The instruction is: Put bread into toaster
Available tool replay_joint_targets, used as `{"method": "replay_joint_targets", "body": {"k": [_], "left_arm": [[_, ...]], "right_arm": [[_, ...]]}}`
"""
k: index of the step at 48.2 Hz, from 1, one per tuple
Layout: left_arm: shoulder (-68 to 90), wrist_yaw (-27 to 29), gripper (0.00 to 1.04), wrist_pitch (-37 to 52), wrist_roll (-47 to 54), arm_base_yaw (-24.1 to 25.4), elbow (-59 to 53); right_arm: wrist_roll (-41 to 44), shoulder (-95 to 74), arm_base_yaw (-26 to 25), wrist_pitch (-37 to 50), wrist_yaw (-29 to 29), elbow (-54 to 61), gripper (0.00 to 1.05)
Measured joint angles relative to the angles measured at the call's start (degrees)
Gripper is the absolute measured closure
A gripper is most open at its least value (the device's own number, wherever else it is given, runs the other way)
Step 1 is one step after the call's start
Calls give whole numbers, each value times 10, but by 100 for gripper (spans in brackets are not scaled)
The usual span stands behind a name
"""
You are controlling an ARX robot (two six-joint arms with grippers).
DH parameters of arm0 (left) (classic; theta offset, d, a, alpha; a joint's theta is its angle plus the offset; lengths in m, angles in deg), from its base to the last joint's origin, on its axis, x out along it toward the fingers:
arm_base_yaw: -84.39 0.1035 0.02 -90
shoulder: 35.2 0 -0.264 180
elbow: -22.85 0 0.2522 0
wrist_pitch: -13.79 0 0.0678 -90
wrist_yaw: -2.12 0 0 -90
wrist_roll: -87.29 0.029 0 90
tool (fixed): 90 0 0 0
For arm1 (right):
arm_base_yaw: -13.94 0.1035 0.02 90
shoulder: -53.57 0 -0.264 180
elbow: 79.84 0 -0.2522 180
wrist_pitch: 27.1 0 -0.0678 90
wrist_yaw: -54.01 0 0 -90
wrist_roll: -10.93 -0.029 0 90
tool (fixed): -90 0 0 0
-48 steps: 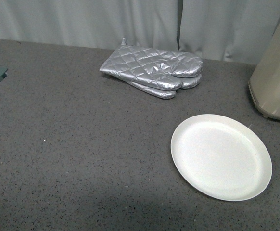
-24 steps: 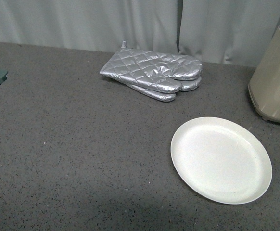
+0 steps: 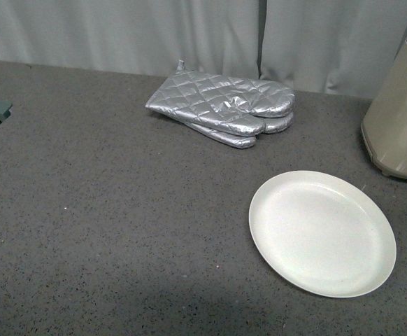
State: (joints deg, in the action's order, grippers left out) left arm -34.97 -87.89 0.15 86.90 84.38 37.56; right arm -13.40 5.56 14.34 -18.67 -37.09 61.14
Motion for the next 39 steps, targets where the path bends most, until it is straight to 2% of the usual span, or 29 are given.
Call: {"method": "replay_joint_targets", "body": {"k": [3, 5, 11, 21, 35, 39], "left_arm": [[0, 0, 7, 0, 0, 0, 0], [0, 0, 7, 0, 0, 0, 0], [0, 0, 7, 0, 0, 0, 0], [-1, 0, 7, -1, 0, 0, 0], [-1, 0, 7, -1, 0, 0, 0], [-1, 0, 7, -1, 0, 0, 0]], "right_arm": [[81, 89, 0, -11, 9, 78, 44], [144, 208, -2, -87, 10, 157, 53], [210, 416, -3, -223, 10, 249, 73], [233, 477, -3, -222, 10, 249, 104], [240, 478, -3, -222, 11, 249, 104], [241, 478, -3, -222, 11, 249, 94]]}}
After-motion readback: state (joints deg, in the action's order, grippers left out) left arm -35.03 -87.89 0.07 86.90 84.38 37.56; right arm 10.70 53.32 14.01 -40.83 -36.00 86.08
